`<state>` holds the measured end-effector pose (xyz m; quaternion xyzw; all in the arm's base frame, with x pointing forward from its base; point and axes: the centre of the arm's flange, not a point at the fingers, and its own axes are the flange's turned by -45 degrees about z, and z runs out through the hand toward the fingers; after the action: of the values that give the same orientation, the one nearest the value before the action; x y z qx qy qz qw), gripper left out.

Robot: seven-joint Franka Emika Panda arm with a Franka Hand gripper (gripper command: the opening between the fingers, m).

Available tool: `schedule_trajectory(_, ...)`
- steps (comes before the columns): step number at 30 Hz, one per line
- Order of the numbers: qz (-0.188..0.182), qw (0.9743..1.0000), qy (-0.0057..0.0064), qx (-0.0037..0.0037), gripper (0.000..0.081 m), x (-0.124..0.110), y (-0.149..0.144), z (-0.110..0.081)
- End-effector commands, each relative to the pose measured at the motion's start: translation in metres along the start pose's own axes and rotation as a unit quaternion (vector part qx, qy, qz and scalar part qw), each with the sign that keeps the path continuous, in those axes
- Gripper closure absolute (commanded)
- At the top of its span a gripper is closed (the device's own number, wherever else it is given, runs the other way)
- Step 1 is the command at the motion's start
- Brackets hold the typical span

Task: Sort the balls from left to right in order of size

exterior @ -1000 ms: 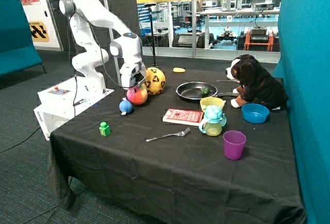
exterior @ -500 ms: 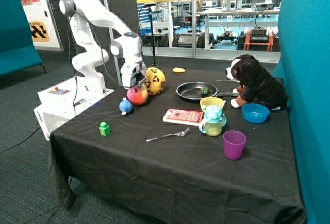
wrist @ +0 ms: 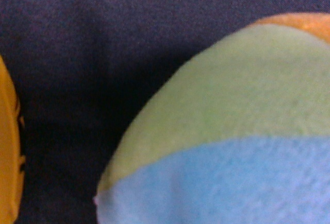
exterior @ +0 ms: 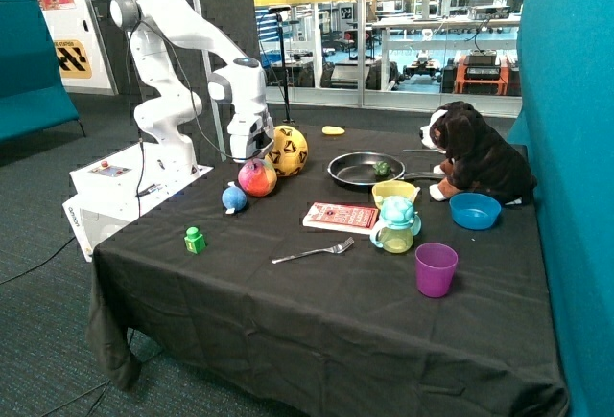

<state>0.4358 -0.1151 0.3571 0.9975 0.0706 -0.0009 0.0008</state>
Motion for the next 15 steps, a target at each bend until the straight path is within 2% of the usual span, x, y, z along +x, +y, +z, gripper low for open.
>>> schedule_trajectory(1, 0.002, 1.0, 0.0009, 0.00073, 0.0, -0.003, 0.001, -0.003)
schedule_trajectory(6, 0.003, 1.0, 0.0009, 0.00073, 0.0, -0.004, 0.002, -0.007)
schedule_trajectory(15, 0.002, 1.0, 0.0009, 0.00073, 0.0, 0.003, 0.002, -0.031)
